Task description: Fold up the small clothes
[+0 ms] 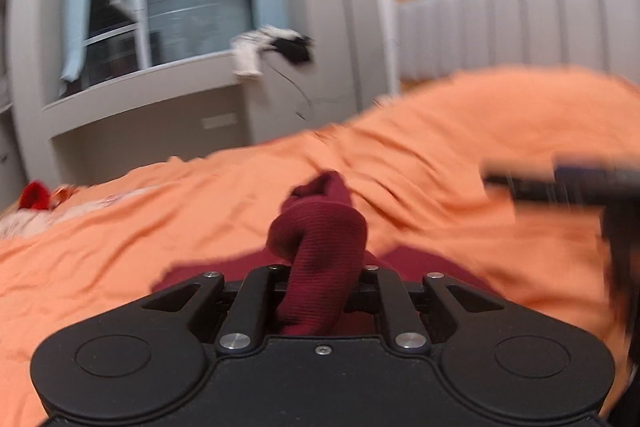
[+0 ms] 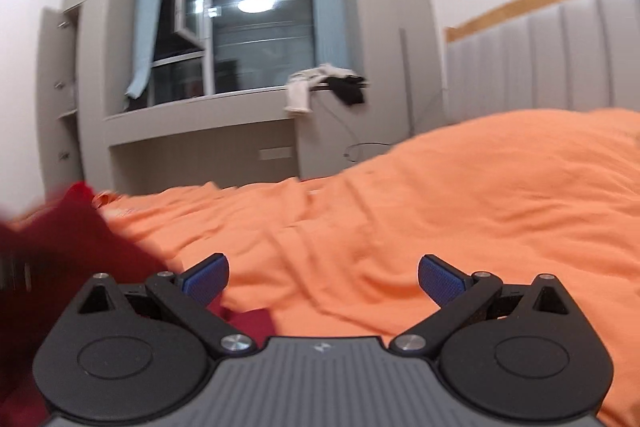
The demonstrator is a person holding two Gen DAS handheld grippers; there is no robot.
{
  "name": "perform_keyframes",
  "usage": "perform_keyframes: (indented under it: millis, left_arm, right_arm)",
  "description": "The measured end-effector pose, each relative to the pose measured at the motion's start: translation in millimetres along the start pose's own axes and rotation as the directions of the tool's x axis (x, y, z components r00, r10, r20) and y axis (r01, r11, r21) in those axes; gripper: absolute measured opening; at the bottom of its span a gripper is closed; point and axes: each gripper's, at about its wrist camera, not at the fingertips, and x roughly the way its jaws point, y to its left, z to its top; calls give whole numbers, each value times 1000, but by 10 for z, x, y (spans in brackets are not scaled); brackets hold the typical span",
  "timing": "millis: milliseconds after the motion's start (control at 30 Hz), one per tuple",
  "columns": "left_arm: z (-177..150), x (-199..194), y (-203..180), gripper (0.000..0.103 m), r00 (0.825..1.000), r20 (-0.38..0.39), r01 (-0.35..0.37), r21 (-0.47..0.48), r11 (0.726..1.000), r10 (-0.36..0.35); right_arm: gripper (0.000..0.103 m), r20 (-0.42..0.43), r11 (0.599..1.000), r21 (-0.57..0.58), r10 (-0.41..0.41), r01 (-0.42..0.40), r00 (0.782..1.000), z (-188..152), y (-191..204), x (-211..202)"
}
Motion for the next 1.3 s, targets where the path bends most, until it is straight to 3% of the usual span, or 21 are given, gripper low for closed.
perform_keyframes:
  millis: [200, 367, 433, 533, 700, 833, 900, 1000, 1100, 1200, 1300]
  left_arm:
    - [-242, 17, -336, 25, 1000, -26, 2, 117, 993, 1]
    - [-287, -140, -305, 58, 998, -31, 51, 96, 994, -48]
    - [-246, -177, -284, 80, 998, -17, 57, 96, 994, -56]
    - [-235, -331, -306, 91, 999, 26, 40, 110, 993, -43]
    - [-259, -478, -250, 95, 999, 34, 17, 100, 995, -20]
    - [-323, -561, -108, 97, 998, 32, -53, 117, 992, 50]
    - [-359, -576, -5, 97, 996, 16, -93, 120, 988, 92]
    - [-412, -582, 162, 97, 992, -16, -126, 97, 987, 128]
    - [-444, -578, 283, 89, 989, -49, -133, 75, 988, 137]
    - [-471, -584, 352, 72, 990, -85, -106, 50, 993, 110]
    - [-495, -602, 360, 58, 988, -87, -125, 55, 991, 129]
  right_arm:
    - [103, -44, 995, 85, 62, -58, 997, -1, -175, 73]
    - [103, -104, 988, 99, 125, -115, 987, -29, -88, 172]
    - [103, -113, 980, 136, 161, -145, 981, -48, -95, 151]
    - [103, -117, 957, 202, 236, -210, 965, -66, -115, 151]
    - [103, -129, 918, 289, 317, -271, 940, -114, -143, 231]
    - [103, -120, 875, 341, 402, -343, 908, -123, -168, 309]
    - [103, -122, 844, 365, 462, -393, 879, -118, -154, 383]
    - [103, -165, 775, 404, 585, -486, 794, -93, -51, 676]
    - [102, -200, 732, 404, 656, -548, 728, -85, 136, 951]
    - [88, -254, 744, 399, 651, -536, 715, -103, 275, 1177]
    - [83, -295, 740, 402, 663, -540, 688, -138, 397, 1323]
